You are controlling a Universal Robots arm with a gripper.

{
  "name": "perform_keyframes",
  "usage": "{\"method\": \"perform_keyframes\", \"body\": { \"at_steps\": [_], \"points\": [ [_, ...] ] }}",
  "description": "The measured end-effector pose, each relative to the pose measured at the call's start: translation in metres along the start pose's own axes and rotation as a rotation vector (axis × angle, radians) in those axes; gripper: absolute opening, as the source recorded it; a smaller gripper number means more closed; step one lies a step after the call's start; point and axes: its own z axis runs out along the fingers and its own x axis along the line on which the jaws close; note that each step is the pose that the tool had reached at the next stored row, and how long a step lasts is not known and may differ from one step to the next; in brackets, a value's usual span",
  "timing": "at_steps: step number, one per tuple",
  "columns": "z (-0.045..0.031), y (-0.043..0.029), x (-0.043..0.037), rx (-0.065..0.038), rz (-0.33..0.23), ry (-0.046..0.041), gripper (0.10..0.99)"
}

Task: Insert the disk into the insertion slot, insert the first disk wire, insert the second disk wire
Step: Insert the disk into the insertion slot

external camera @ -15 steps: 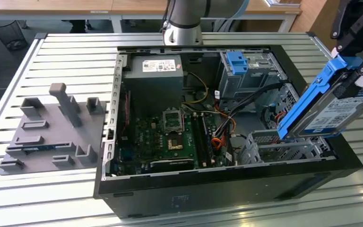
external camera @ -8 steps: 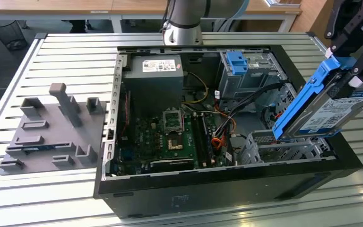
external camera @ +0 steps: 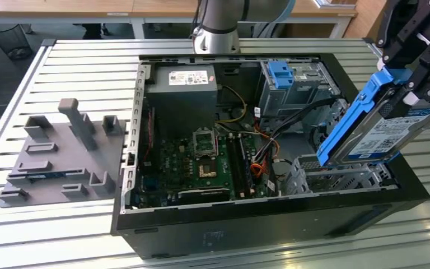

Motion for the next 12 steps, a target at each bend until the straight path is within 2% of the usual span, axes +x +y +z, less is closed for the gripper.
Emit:
{"method": "perform_keyframes", "body": {
  "at_steps": [4,12],
  "points": [
    [0.0024,0.0026,0.0002,0.012,0.000,-0.0005,0.365],
    [0.0100,0.0037,-0.0039,0.014,0.010,-0.0009,0.365]
  ]
}}
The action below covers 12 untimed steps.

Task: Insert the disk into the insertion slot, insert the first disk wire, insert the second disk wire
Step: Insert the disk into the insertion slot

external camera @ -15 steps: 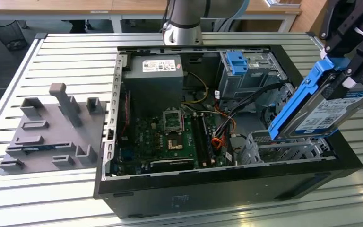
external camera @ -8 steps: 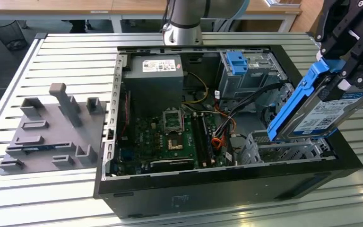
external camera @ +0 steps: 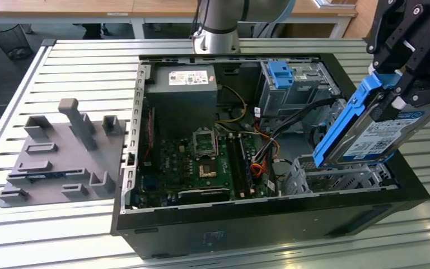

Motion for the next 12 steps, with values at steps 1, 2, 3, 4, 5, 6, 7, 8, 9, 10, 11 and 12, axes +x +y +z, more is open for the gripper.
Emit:
{"method": "perform_keyframes", "body": {
  "at_steps": [1,2,3,4,5,6,7,8,9,10,11,12],
  "points": [
    [0.0013,0.0001,-0.0001,0.000,0.000,-0.0001,0.365],
    [0.0022,0.0002,-0.0003,0.000,0.000,0.0002,0.365],
    [0.0033,0.0005,-0.0004,0.000,0.001,0.0002,0.365],
    [0.0043,0.0007,-0.0006,0.000,0.001,0.0003,0.365],
    [0.0054,0.0008,-0.0007,0.000,0.001,0.0000,0.365],
    [0.0062,0.0009,-0.0011,0.000,0.001,0.0003,0.365],
    [0.0072,0.0011,-0.0014,0.000,0.001,0.0002,0.365],
    [0.0081,0.0014,-0.0018,0.000,0.001,0.0002,0.365],
    [0.0090,0.0017,-0.0021,0.000,0.001,0.0002,0.365],
    [0.0100,0.0018,-0.0025,0.001,0.001,0.0001,0.365],
    [0.0109,0.0019,-0.0032,0.001,0.001,0.0002,0.365],
    [0.0119,0.0019,-0.0041,0.001,0.001,0.0001,0.365]
  ]
}}
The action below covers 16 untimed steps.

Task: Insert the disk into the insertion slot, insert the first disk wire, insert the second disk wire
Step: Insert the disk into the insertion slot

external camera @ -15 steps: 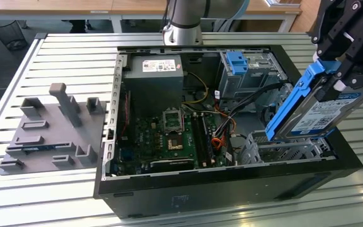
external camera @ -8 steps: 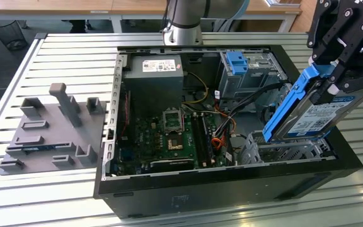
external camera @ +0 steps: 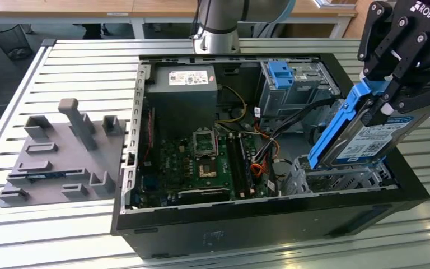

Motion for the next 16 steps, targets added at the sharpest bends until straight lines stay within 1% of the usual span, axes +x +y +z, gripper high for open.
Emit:
{"method": "perform_keyframes", "body": {
  "at_steps": [16],
  "points": [
    [0.0143,0.0004,-0.0097,0.000,0.000,0.0001,0.365]
  ]
}}
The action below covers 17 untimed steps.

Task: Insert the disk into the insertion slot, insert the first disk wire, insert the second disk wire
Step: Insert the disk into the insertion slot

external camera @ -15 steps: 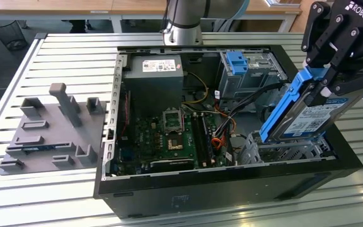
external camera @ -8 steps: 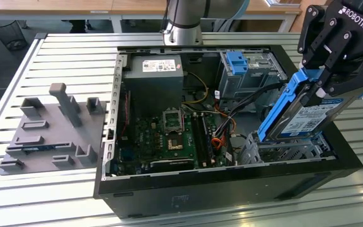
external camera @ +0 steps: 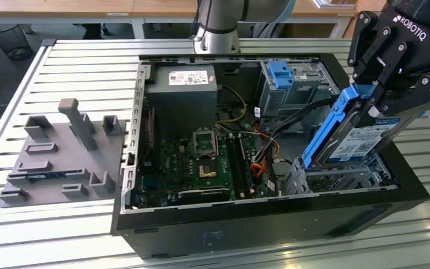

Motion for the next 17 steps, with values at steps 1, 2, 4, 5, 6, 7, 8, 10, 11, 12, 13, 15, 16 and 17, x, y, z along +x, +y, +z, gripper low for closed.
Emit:
{"method": "perform_keyframes", "body": {
  "at_steps": [1,2,4,5,6,7,8,10,11,12,13,15,16,17],
  "points": [
    [0.0007,0.0001,-0.0008,0.000,0.000,-0.0001,0.365],
    [0.0014,0.0001,-0.0015,0.000,0.000,0.0000,0.365],
    [0.0027,0.0002,-0.0019,0.000,0.000,-0.0003,0.365],
    [0.0032,0.0002,-0.0019,0.000,0.000,-0.0001,0.365],
    [0.0036,0.0002,-0.0020,0.000,0.000,-0.0001,0.365],
    [0.0041,0.0002,-0.0020,0.000,0.000,0.0000,0.365],
    [0.0046,0.0002,-0.0020,0.000,0.000,0.0000,0.365],
    [0.0057,0.0002,-0.0020,0.000,0.000,-0.0001,0.365],
    [0.0063,0.0001,-0.0019,0.000,0.000,-0.0001,0.365],
    [0.0069,0.0001,-0.0019,0.000,0.000,-0.0001,0.365],
    [0.0075,0.0001,-0.0019,0.000,0.000,-0.0001,0.365],
    [0.0088,0.0001,-0.0019,0.000,0.000,0.0000,0.365],
    [0.0095,0.0001,-0.0019,0.000,0.000,-0.0001,0.365],
    [0.0103,0.0001,-0.0019,0.000,0.000,0.0000,0.365]
  ]
}}
